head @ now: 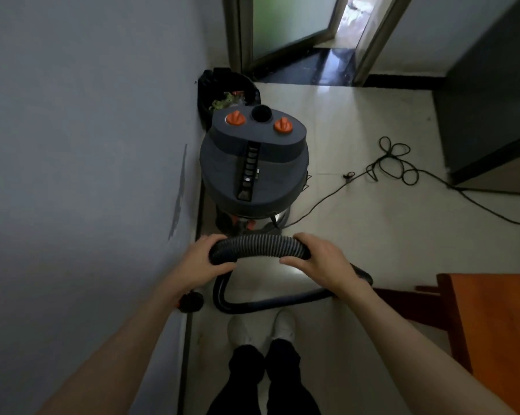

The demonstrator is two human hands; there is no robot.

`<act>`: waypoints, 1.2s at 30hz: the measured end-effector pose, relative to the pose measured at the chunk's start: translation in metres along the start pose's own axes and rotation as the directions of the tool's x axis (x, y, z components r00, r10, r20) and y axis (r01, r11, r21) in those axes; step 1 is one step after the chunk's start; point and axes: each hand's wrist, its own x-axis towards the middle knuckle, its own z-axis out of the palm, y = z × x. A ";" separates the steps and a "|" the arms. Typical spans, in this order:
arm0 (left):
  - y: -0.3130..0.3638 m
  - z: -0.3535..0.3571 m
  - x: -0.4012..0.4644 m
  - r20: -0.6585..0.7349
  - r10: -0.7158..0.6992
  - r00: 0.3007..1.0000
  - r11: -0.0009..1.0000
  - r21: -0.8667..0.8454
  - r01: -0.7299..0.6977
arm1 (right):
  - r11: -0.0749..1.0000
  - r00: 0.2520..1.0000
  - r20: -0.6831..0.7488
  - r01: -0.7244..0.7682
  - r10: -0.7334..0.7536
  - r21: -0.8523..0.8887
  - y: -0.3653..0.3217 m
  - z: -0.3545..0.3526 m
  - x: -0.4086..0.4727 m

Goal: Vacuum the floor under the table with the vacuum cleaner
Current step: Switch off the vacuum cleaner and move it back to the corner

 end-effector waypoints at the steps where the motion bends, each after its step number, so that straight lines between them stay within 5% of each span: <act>1: 0.000 0.004 0.006 0.018 0.031 0.999 0.994 0.104 -0.033 | 0.999 0.999 0.002 0.032 -0.032 -0.044 -0.005 0.011 0.003; 3: 0.002 0.009 0.014 0.034 0.049 0.998 0.984 0.172 -0.054 | 0.995 0.998 -0.029 0.057 -0.059 -0.080 -0.013 0.029 0.009; 8: 0.000 0.001 0.016 -0.054 0.016 0.998 0.996 -0.089 -0.021 | 0.989 0.998 -0.051 0.049 -0.042 0.142 -0.004 0.021 0.025; 14: 0.000 -0.037 0.001 -0.193 -0.111 0.975 0.927 -0.374 0.031 | 0.963 0.974 -0.190 -0.070 0.122 0.260 0.030 0.008 0.033; 18: 0.006 -0.050 -0.013 -0.223 -0.133 0.966 0.869 -0.495 0.005 | 0.966 0.950 -0.303 0.010 0.071 0.258 0.019 0.000 0.047; 27: 0.031 -0.057 -0.016 -0.103 -0.108 0.989 0.724 -0.689 0.007 | 0.962 0.854 -0.511 0.057 0.092 0.268 -0.008 -0.030 0.035; 32: 0.004 -0.014 -0.013 0.084 -0.213 0.973 0.642 -0.739 0.204 | 0.998 0.897 -0.442 0.000 0.028 0.064 0.002 -0.030 0.022; 36: -0.016 0.020 0.006 0.020 -0.308 0.951 0.742 -0.620 0.253 | 0.981 0.903 -0.427 -0.037 -0.049 -0.191 0.005 -0.004 0.033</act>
